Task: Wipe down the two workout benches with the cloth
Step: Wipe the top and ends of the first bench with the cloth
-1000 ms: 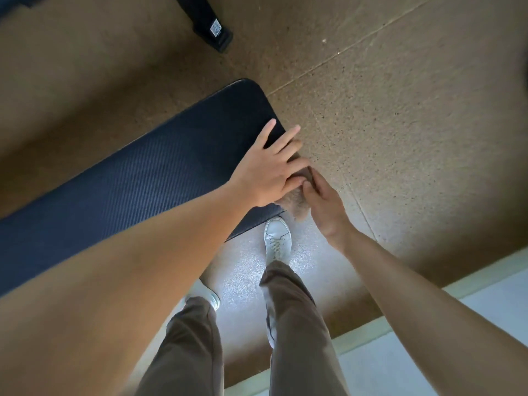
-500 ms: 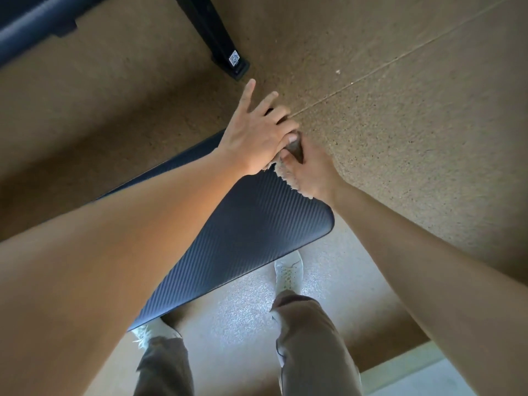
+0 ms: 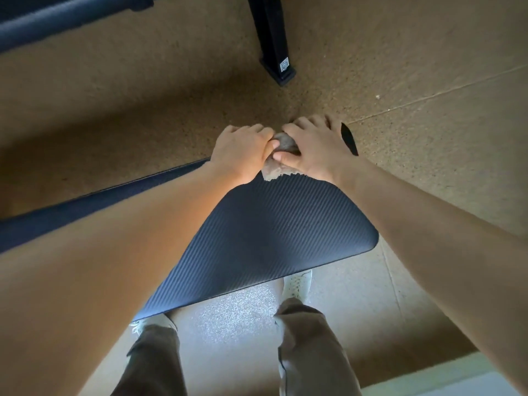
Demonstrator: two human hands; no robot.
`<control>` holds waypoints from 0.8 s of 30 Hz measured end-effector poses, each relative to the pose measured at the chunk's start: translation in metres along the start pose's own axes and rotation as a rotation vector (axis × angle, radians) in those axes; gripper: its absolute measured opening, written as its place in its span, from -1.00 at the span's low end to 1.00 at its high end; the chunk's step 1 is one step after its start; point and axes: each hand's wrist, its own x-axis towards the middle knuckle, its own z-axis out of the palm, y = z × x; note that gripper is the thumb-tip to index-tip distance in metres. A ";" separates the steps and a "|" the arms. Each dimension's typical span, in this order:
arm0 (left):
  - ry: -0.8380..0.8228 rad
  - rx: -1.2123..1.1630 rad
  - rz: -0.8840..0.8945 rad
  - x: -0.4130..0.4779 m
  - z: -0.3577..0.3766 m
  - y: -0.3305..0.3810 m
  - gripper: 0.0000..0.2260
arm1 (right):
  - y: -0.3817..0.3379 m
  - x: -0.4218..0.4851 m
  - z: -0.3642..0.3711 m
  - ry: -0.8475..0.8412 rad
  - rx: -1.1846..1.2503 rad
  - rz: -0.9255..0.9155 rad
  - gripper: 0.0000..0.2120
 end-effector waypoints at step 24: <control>-0.129 0.095 0.209 -0.116 0.072 0.150 -0.32 | -0.007 -0.219 0.131 0.077 0.182 0.334 -0.13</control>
